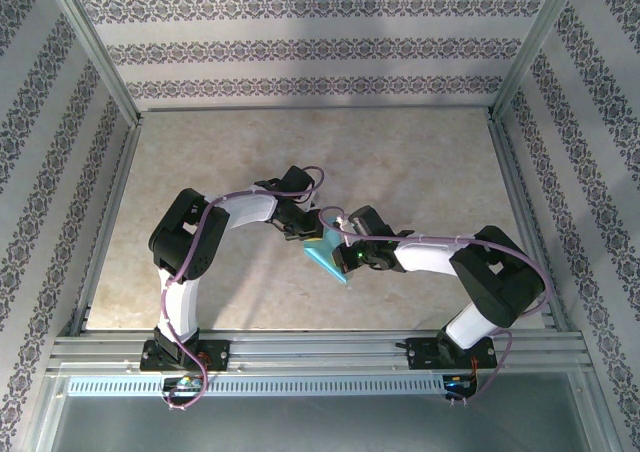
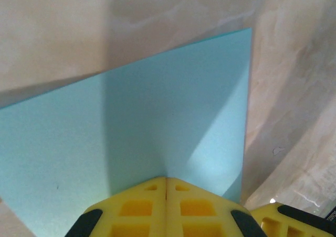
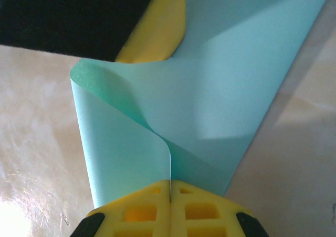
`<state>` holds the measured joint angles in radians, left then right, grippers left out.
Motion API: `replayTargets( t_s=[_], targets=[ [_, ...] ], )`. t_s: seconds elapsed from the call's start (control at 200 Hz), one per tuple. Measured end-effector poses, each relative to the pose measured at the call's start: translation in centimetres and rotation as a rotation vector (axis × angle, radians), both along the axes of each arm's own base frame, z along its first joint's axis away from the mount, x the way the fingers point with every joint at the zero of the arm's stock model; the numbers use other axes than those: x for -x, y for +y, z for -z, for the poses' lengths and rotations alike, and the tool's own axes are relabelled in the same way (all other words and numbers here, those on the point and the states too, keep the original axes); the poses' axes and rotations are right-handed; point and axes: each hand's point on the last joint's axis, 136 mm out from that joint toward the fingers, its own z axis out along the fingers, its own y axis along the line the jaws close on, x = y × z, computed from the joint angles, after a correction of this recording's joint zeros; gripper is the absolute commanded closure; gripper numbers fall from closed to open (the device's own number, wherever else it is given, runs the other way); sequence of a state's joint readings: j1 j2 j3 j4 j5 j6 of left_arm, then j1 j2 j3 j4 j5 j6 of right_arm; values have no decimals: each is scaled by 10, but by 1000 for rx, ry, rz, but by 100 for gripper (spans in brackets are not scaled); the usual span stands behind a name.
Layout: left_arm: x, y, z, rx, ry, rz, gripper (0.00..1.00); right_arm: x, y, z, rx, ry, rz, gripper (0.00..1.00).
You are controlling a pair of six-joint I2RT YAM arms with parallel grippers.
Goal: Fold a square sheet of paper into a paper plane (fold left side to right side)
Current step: Third fold the triangle at the center of the table.
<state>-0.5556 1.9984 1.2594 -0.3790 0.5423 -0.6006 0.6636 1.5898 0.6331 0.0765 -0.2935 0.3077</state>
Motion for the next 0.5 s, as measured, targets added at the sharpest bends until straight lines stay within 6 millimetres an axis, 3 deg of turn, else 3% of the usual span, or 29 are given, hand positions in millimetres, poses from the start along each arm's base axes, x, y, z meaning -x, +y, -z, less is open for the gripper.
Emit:
replayTargets(
  t_s=[0.15,0.31,0.4,0.505],
  targets=[
    [-8,4,-10,-9,-42,-9,90,0,1,0,-6,2,-4,100],
    [-21,22,-52,18,-146,-52,97,0,3,0,-12,4,-8,100],
    [-17,35,-75,49,-205,-74,100,-1,4,0,-15,4,-10,100],
    [1,43,-83,92,-242,-77,100,-1,5,0,-19,3,-12,100]
  ],
)
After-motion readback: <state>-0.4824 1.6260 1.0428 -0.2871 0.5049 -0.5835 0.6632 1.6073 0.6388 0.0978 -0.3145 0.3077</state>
